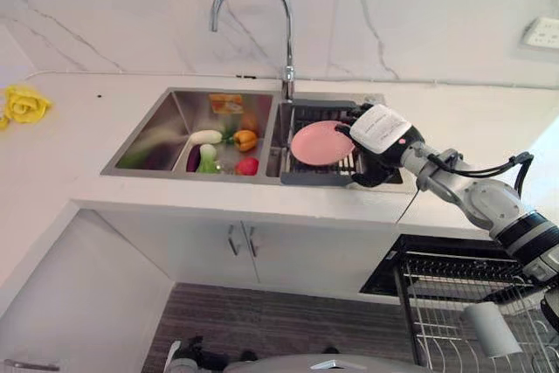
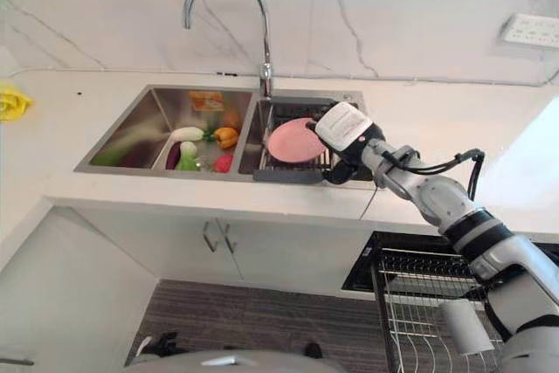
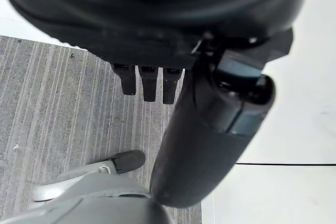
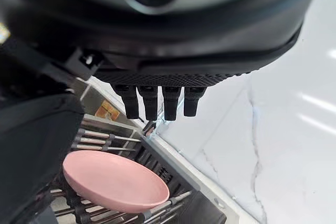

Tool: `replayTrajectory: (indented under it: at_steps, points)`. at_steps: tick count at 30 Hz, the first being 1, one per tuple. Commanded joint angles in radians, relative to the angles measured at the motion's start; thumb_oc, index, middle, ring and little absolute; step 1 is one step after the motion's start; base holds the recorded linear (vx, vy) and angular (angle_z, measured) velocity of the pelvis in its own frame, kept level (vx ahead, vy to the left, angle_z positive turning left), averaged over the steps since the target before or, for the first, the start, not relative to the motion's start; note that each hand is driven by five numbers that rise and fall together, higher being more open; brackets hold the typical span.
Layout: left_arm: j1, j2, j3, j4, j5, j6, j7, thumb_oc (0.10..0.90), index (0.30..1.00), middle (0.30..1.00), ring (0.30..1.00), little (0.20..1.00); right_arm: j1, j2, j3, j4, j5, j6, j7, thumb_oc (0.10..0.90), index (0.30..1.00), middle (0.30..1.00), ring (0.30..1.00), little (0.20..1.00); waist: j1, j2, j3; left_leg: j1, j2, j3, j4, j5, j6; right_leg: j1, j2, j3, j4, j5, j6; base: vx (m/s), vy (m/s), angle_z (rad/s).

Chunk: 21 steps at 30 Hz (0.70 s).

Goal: Place the dishes in the dishwasher.

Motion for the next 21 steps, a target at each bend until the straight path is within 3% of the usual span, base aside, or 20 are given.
replayTrajectory:
  at_steps: [1, 14, 21]
  points:
    - [-0.05, 0.063, -0.086, 0.037, 0.024, -0.015, 0.005, 0.8, 0.9, 0.9, 0.9, 0.9, -0.2, 0.033, -0.003, 0.083, -0.065, 0.106, -0.059, 0.8, 0.9, 0.9, 0.9, 0.9, 0.019, -0.063, 0.006, 0.055, -0.023, -0.018, 0.01, -0.066, -0.026, 0.058, -0.092, 0.032, 0.048, -0.09, 0.086, -0.05, -0.005, 0.13]
    - [-0.039, 0.056, -0.103, 0.013, -0.031, -0.02, 0.015, 0.8, 0.9, 0.9, 0.9, 0.9, -0.344, 0.119, 0.102, 0.265, -0.142, 0.164, -0.062, 0.8, 0.9, 0.9, 0.9, 0.9, 0.047, -0.063, 0.024, 0.034, -0.022, -0.024, 0.01, -0.049, -0.026, 0.045, -0.095, 0.016, 0.042, -0.07, 0.086, -0.01, -0.003, 0.06]
    - [-0.032, 0.052, -0.099, 0.012, -0.044, -0.023, 0.014, 0.8, 0.9, 0.9, 0.9, 0.9, -0.355, 0.13, 0.118, 0.269, -0.149, 0.156, -0.059, 0.8, 0.9, 0.9, 0.9, 0.9, 0.055, -0.064, 0.024, 0.04, -0.021, -0.022, 0.01, -0.062, -0.027, 0.057, -0.095, 0.008, 0.038, -0.082, 0.088, 0.02, -0.001, -0.02]
